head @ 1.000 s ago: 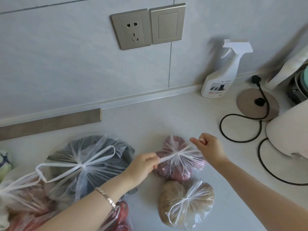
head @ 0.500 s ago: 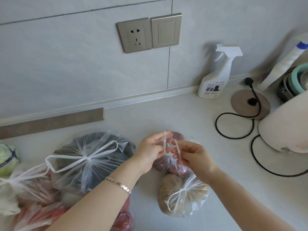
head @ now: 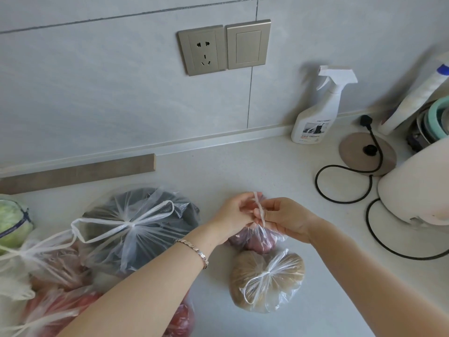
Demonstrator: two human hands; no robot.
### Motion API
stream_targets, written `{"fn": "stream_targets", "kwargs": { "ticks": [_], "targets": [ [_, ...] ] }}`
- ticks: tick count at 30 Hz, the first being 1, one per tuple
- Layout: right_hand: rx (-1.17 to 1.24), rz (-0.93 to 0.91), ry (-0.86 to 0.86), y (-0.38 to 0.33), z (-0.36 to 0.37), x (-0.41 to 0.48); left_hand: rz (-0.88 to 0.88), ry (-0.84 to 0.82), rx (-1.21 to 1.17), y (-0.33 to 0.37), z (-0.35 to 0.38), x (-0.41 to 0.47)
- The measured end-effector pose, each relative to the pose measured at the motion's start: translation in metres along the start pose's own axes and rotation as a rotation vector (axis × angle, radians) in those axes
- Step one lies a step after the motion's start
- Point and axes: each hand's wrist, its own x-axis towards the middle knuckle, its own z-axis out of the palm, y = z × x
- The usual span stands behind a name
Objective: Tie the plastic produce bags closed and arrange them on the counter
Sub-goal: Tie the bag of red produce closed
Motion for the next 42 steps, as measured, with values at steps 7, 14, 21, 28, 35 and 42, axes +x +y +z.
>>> {"fn": "stream_targets", "kwargs": {
  "ticks": [7, 14, 21, 28, 35, 42],
  "targets": [
    [-0.507, 0.011, 0.401, -0.012, -0.023, 0.004, 0.104, 0.011, 0.409, -0.006, -0.011, 0.002],
    [-0.159, 0.102, 0.548, 0.008, -0.030, 0.024, 0.148, -0.023, 0.536, 0.001, -0.009, 0.004],
    [-0.416, -0.076, 0.529, -0.013, -0.026, 0.058, 0.262, -0.110, 0.705, 0.001, -0.026, -0.003],
    [-0.493, 0.022, 0.539, -0.003, -0.040, 0.072, 0.289, -0.156, 1.076, -0.036, -0.043, -0.005],
    [-0.372, -0.023, 0.618, -0.007, -0.052, 0.064, 0.176, -0.049, 0.764, -0.010, -0.036, 0.011],
    [-0.330, 0.058, 0.612, 0.023, -0.053, 0.060, -0.062, -0.125, 0.289, -0.048, -0.056, 0.002]
  ]
}}
